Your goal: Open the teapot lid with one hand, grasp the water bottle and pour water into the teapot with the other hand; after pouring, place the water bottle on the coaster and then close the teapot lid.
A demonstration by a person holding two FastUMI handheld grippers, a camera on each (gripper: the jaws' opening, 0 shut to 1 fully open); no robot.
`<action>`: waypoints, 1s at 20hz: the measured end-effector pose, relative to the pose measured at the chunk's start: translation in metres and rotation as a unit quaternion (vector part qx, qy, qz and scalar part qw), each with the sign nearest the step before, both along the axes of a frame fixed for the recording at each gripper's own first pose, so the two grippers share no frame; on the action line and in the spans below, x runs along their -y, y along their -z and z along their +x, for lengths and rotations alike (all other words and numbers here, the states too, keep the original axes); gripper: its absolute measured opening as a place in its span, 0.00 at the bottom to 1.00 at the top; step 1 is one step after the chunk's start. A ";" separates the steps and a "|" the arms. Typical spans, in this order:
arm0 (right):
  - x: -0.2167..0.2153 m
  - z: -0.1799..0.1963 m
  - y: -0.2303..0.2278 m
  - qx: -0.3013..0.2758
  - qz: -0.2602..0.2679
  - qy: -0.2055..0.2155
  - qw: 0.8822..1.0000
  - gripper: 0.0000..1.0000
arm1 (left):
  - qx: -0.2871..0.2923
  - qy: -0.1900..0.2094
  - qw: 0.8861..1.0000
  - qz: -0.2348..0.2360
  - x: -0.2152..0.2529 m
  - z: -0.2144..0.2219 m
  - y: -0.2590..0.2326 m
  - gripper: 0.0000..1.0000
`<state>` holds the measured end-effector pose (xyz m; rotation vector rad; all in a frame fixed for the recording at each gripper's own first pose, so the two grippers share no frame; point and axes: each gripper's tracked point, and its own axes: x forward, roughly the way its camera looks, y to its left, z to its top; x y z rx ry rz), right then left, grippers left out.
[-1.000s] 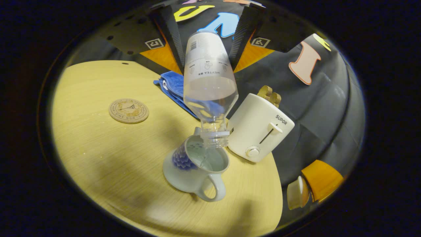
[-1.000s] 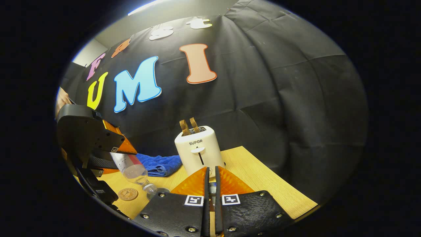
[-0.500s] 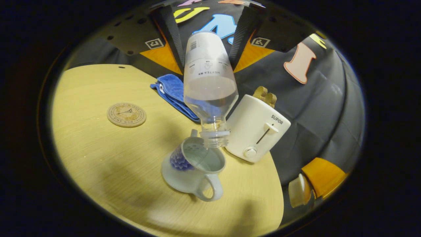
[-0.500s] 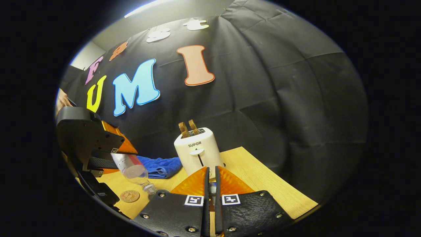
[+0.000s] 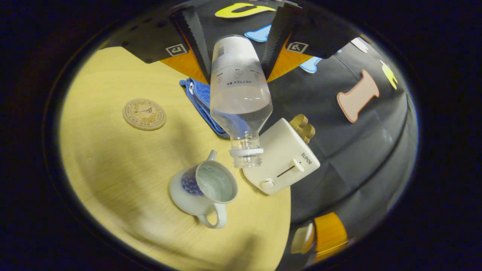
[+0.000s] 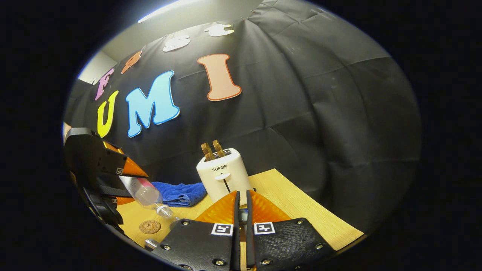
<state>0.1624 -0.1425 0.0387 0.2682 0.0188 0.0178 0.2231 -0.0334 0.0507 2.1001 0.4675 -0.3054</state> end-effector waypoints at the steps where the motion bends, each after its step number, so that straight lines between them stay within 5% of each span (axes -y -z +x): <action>1: -0.001 0.000 0.001 0.000 -0.002 -0.001 1.000 0.06 | 0.009 -0.008 1.000 -0.021 -0.007 -0.001 -0.001 0.87; 5: -0.004 0.000 0.004 -0.004 -0.009 -0.003 1.000 0.06 | 0.027 -0.053 0.988 -0.140 -0.038 -0.014 0.013 0.88; 10: -0.012 0.000 0.006 -0.004 -0.027 -0.010 1.000 0.06 | 0.066 -0.097 0.948 -0.297 -0.065 -0.029 0.021 0.87; 13: -0.017 0.000 0.005 -0.002 -0.037 -0.017 0.999 0.06 | 0.103 -0.109 0.902 -0.405 -0.068 -0.024 0.029 0.87; 20: -0.020 0.000 0.004 0.000 -0.042 -0.020 0.999 0.06 | 0.144 -0.163 0.763 -0.609 -0.084 -0.022 0.051 0.87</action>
